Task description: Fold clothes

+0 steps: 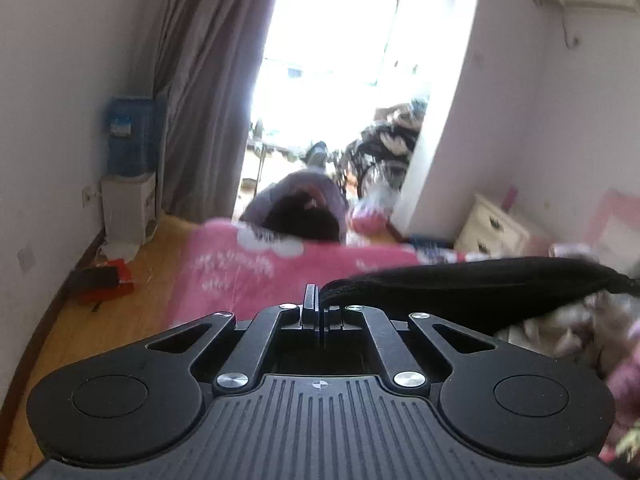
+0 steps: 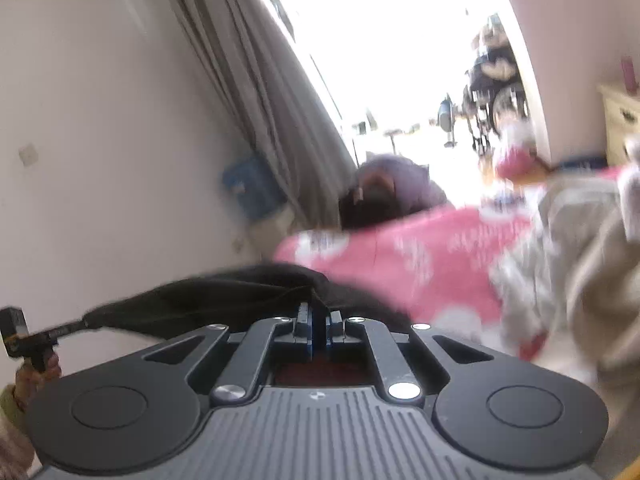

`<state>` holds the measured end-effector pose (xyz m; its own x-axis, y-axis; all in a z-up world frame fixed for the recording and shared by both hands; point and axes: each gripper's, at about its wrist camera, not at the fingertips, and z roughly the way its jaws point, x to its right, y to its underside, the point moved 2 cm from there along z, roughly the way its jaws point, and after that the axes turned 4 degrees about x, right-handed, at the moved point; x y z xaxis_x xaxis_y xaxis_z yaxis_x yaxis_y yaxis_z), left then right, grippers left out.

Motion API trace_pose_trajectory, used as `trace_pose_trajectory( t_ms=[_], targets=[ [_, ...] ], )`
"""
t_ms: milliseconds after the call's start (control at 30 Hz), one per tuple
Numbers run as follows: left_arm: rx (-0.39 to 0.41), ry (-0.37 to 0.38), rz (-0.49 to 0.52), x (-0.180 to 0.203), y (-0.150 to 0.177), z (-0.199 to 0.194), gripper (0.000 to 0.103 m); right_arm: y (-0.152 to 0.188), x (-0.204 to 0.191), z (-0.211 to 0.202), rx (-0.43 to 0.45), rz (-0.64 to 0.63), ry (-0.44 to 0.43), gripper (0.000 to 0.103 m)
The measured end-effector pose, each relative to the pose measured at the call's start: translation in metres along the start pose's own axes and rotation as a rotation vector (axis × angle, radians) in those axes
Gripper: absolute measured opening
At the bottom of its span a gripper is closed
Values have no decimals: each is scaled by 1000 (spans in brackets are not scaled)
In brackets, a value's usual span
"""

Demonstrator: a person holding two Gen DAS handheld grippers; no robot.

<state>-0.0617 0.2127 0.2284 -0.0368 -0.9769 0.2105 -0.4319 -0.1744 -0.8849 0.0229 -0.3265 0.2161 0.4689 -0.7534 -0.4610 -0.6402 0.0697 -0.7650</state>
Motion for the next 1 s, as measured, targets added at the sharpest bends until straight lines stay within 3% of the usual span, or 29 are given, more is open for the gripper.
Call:
trace_pose_trajectory(
  t_ms=[100, 300, 433, 533, 733, 933, 967, 1000],
  targets=[
    [-89, -5, 29, -2, 47, -17, 0, 60, 7, -1, -155, 18, 16, 7],
    [-376, -61, 26, -25, 163, -9, 0, 188, 51, 38, -563, 153, 92, 6],
    [-502, -102, 25, -34, 219, 6, 0, 245, 70, 59, -716, 188, 112, 6],
    [-570, -111, 61, -33, 246, 12, 0, 257, 77, 62, -764, 201, 110, 6],
    [-636, -104, 125, -27, 267, 9, 0, 275, 95, 67, -827, 245, 133, 6],
    [-662, -114, 333, -14, 294, 12, 1, 288, 100, 66, -860, 284, 163, 8],
    [-660, -108, 367, -11, 296, 11, 1, 286, 101, 63, -867, 290, 172, 10],
    [-660, -99, 396, -9, 296, 8, 2, 285, 101, 59, -873, 285, 183, 19]
  ],
)
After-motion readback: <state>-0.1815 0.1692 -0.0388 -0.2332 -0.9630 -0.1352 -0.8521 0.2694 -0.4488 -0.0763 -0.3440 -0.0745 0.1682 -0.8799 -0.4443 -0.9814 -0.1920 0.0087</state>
